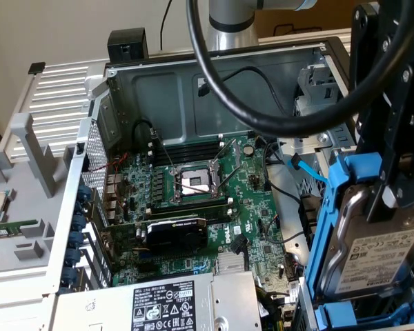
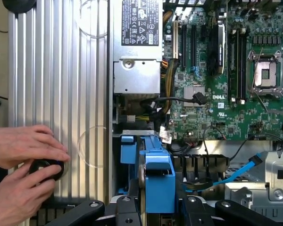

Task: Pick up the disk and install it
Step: 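Insert the disk into the insertion slot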

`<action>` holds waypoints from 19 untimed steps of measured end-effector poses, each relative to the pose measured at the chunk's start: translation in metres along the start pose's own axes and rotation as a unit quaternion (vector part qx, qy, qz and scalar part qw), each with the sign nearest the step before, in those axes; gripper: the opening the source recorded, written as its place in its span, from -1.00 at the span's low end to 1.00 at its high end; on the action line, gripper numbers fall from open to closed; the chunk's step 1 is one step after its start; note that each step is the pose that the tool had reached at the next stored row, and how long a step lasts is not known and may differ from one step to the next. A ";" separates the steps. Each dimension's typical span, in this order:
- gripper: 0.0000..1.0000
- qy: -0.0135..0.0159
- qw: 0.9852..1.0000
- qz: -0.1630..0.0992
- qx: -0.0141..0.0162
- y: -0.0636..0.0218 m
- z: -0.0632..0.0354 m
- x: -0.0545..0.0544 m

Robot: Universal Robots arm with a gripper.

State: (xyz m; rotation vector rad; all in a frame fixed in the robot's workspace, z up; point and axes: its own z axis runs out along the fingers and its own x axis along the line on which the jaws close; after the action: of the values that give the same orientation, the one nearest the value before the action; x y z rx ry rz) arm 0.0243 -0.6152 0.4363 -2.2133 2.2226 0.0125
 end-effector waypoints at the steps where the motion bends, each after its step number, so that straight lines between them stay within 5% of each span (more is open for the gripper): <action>1: -0.26 0.000 1.000 0.000 0.000 0.0000 0.0004 0.000; 19: -0.26 0.000 1.000 0.000 -0.001 0.0000 0.0043 0.000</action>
State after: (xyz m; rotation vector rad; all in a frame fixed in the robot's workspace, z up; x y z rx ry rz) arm 0.0243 -0.6152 0.4319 -2.2144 2.2238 0.0152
